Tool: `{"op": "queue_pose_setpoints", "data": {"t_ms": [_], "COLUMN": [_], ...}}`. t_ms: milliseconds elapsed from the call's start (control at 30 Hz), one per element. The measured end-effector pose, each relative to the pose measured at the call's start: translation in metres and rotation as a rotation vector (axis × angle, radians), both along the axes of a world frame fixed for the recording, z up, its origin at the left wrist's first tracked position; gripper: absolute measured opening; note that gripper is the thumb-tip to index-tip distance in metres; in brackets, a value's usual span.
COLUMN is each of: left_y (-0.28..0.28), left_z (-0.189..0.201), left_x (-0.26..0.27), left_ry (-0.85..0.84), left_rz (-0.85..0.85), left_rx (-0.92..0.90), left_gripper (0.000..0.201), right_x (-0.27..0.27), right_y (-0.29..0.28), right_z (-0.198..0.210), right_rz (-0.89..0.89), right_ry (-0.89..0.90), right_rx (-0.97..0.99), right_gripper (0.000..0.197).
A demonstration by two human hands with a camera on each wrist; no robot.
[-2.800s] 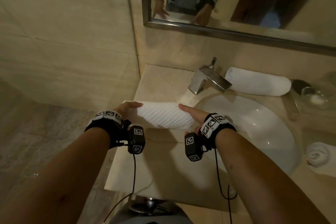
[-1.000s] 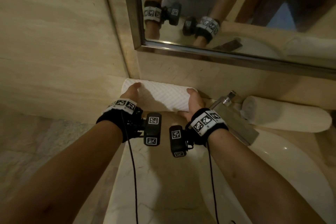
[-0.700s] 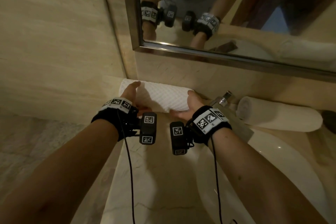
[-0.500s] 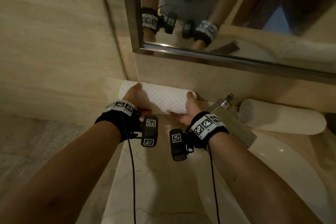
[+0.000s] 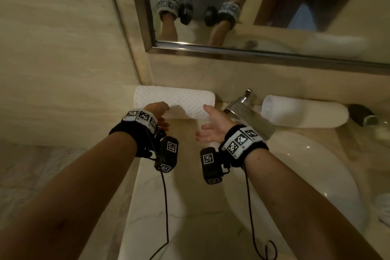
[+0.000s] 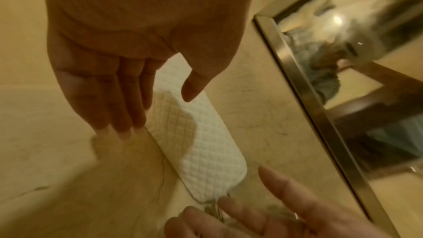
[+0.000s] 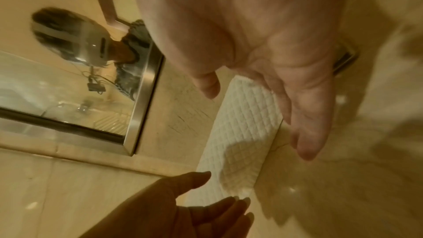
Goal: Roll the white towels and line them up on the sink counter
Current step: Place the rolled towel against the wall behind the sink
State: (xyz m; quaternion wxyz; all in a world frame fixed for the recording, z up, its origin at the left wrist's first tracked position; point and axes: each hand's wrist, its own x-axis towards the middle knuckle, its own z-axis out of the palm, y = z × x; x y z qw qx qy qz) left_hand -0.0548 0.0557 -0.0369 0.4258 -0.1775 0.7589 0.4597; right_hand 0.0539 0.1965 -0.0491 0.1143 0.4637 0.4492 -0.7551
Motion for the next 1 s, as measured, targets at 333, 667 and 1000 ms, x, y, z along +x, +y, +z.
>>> {"op": "queue_pose_setpoints", "data": {"t_ms": [333, 667, 1000], "left_y": [0.042, 0.156, 0.312], "left_z": [0.003, 0.01, -0.008], "left_x": [0.108, 0.252, 0.41], "left_ry": [-0.025, -0.168, -0.448], "left_rz": [-0.396, -0.535, -0.496], "left_rx": [0.024, 0.103, 0.184], "left_gripper": [0.02, 0.022, 0.072], "right_x": [0.131, 0.283, 0.44], "right_y": [0.009, 0.104, 0.253], "right_z": [-0.001, 0.015, 0.037], "right_rz": [-0.118, -0.445, -0.522], "right_ry": [-0.042, -0.018, -0.032], "right_rx": [0.175, 0.255, 0.25], "right_gripper": [0.021, 0.013, 0.025]}}
